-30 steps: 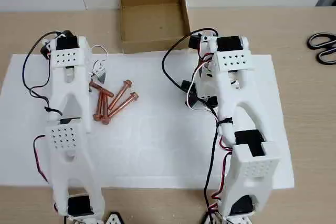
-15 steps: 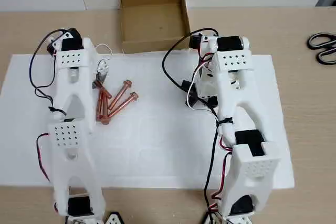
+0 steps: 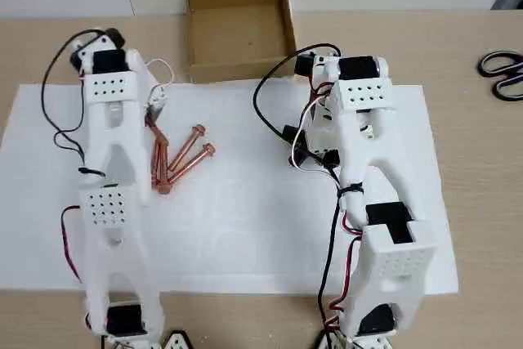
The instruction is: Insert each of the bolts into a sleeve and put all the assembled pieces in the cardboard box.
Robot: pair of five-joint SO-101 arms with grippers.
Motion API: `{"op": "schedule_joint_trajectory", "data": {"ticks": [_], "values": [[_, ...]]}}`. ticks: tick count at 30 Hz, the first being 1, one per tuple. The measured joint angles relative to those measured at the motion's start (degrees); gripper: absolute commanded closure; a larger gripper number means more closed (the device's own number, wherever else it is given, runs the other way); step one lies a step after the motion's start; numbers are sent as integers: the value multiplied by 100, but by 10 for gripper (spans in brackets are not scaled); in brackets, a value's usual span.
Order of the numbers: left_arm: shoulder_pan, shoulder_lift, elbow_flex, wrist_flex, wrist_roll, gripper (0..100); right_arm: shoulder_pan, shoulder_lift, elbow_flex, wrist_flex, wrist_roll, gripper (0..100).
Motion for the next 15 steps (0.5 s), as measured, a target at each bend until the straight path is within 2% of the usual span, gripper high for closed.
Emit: {"op": "schedule_joint_trajectory", "data": {"ticks": [10, 15], "values": [[501, -1811, 237, 35, -1020, 994, -18, -105, 0, 0, 0, 995], [527, -3033, 721, 44, -1398, 994, -9, -1099, 0, 0, 0, 995]]}}
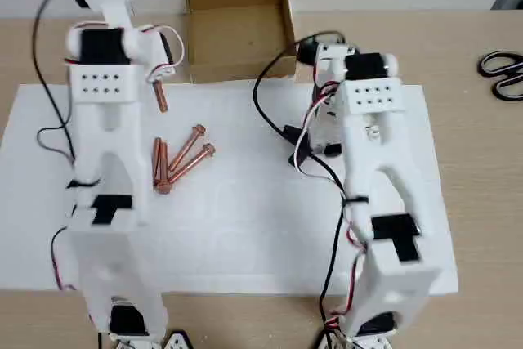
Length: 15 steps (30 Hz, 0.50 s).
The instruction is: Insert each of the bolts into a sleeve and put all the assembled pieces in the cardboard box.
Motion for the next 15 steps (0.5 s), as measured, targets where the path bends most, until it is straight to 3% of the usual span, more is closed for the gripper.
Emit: {"op": "schedule_joint_trajectory", "data": {"ticks": [15], "values": [[0, -2840, 1960, 0, -290, 994, 0, -4668, 325, 62, 0, 995]]}}
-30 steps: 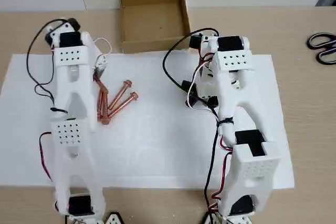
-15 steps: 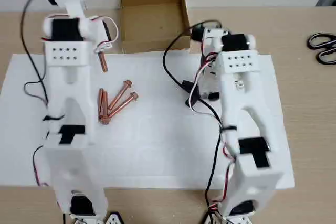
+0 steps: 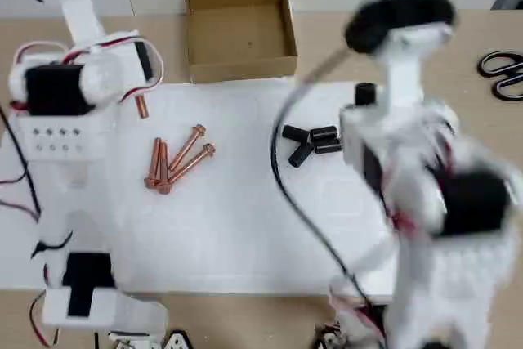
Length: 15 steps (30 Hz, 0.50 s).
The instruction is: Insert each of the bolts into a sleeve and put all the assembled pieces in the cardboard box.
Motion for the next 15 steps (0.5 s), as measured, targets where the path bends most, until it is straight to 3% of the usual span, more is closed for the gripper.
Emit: {"op": "schedule_joint_trajectory", "data": {"ticks": [7, 15], "values": [[273, -853, 651, 0, 0, 994, -9, -1934, 1503, -35, 0, 995], [1081, -1037, 1081, -264, 18, 994, -343, -3560, 4334, -1732, -281, 995]]}}
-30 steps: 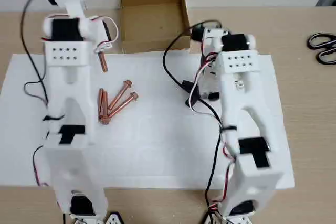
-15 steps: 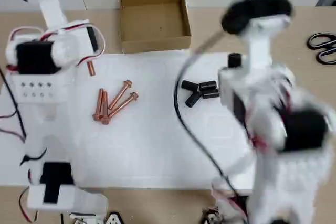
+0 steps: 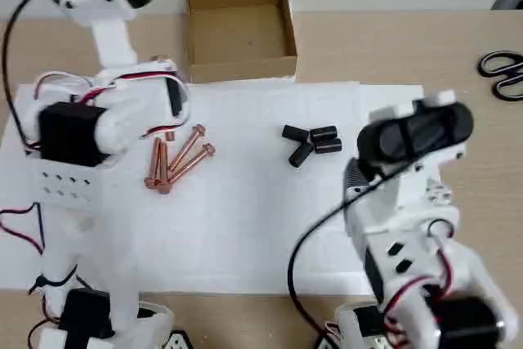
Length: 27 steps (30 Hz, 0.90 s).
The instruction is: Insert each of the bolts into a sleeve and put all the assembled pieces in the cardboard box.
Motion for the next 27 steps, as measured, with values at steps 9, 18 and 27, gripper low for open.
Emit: {"op": "schedule_joint_trajectory", "data": {"ticks": [9, 18, 27], "values": [[598, 0, 360, -941, 229, 994, -413, -2215, 3235, -1952, -132, 995], [1152, -62, 360, -1741, 229, 994, -448, -3182, 5187, -3147, -97, 995], [1468, -2022, 703, -2215, -510, 994, -466, -3200, 5802, -3516, -97, 995]]}}
